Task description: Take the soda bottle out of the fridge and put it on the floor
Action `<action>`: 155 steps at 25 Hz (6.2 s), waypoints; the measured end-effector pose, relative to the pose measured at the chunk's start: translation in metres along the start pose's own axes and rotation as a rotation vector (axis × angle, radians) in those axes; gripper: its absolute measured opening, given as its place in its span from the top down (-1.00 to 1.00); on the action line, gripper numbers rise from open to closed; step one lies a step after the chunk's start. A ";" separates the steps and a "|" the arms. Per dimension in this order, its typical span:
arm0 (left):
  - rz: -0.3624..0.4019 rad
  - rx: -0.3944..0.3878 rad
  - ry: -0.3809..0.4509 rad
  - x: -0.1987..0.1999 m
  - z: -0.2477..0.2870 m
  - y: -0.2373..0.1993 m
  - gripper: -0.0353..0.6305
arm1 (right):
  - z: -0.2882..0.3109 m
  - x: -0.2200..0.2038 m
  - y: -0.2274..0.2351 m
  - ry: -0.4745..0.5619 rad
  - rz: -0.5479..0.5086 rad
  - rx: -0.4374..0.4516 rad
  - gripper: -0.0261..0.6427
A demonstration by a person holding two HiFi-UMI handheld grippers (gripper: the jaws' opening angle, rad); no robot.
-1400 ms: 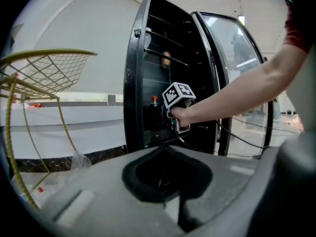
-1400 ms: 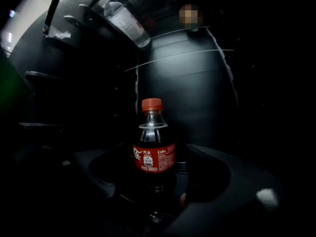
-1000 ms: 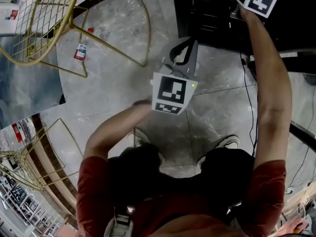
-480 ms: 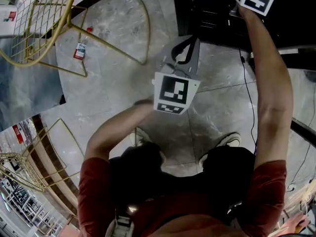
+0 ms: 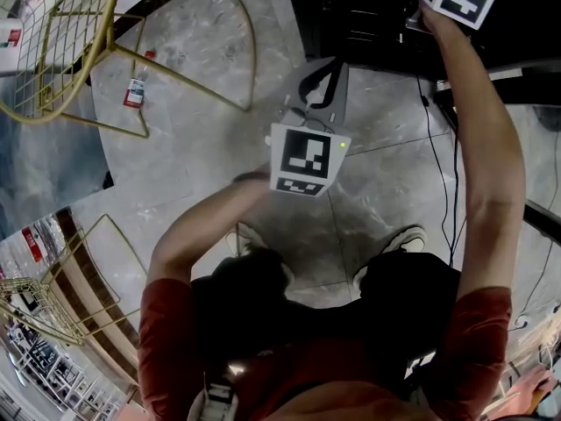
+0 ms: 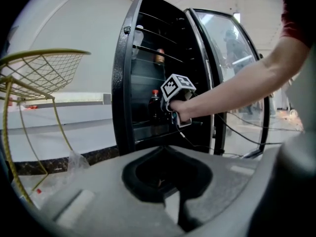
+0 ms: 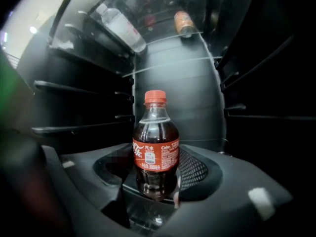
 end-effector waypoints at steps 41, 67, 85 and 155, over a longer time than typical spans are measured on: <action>0.031 0.036 0.059 0.008 -0.043 -0.008 0.90 | -0.227 -0.080 -0.089 -0.013 -0.014 0.338 0.10; 0.046 -0.005 -0.021 -0.032 -0.047 0.003 0.90 | -0.216 -0.183 -0.104 -0.203 -0.012 0.402 0.10; 0.042 -0.033 -0.115 -0.061 -0.036 0.011 0.90 | -0.179 -0.281 -0.113 -0.429 -0.028 0.394 0.10; 0.071 -0.088 -0.179 -0.088 -0.032 0.034 0.90 | -0.202 -0.325 -0.100 -0.422 -0.143 0.378 0.08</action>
Point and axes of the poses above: the fingertips, and each gripper's own axes: z forward along the fingers, y to its right, x out of its top, the point moved 5 cm from there along -z, backward along the fingers, and after that the axes turned 2 degrees about -z, right-handed, at the moved point
